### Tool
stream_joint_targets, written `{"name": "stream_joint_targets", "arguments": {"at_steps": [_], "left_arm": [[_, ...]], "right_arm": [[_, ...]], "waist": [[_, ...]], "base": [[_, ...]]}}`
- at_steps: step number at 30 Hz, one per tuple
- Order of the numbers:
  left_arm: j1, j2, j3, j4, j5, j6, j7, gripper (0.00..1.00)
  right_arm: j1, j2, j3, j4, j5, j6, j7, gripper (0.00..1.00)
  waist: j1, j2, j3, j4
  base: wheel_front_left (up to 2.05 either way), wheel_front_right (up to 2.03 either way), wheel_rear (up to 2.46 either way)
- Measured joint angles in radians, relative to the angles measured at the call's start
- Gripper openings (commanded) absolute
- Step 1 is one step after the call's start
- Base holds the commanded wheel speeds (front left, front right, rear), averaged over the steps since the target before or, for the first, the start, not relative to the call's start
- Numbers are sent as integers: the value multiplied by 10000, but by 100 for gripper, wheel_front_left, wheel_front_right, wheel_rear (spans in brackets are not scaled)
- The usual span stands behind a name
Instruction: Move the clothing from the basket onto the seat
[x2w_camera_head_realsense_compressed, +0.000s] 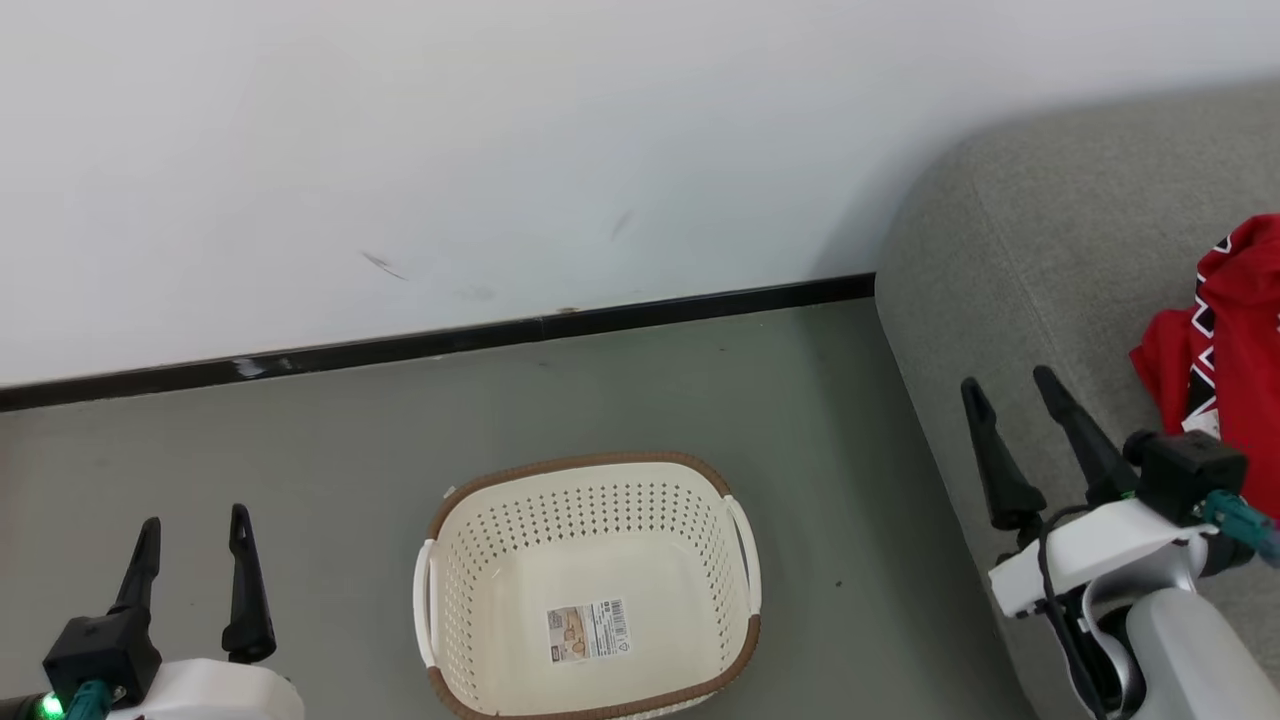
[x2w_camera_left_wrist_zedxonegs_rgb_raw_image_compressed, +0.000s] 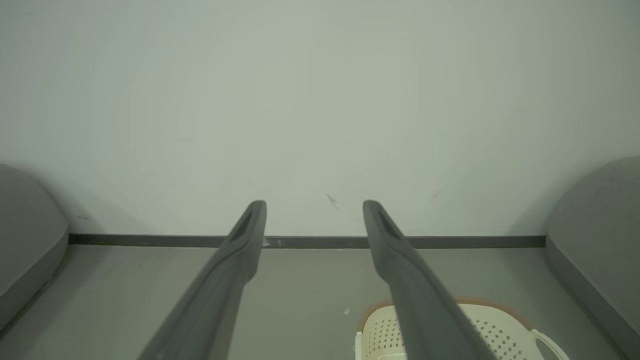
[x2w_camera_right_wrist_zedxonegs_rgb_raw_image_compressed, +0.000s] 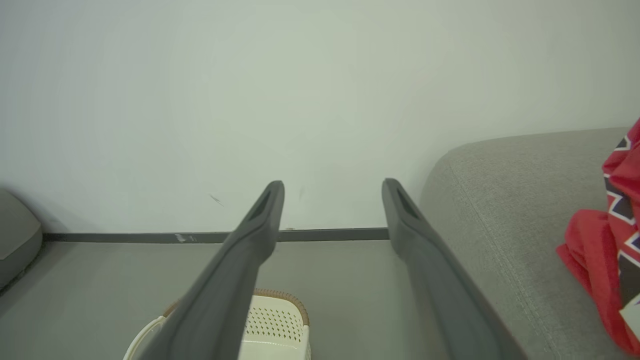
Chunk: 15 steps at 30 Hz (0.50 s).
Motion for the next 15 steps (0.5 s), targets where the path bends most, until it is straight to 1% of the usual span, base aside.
{"name": "stream_joint_targets", "arguments": {"at_steps": [7,15], "left_arm": [[60,-52,-290,236,86,-174,-2,100],[259,-128,-558,506,86,-337,4,100]], "right_arm": [[789,431,-52,-251,-385,0,-2,100],[1755,662,-40,-295,-464,0,0,100]], "waist": [[0,0,-444,311],[0,0,-910,591]], "base": [[0,0,0],[0,0,0]]}}
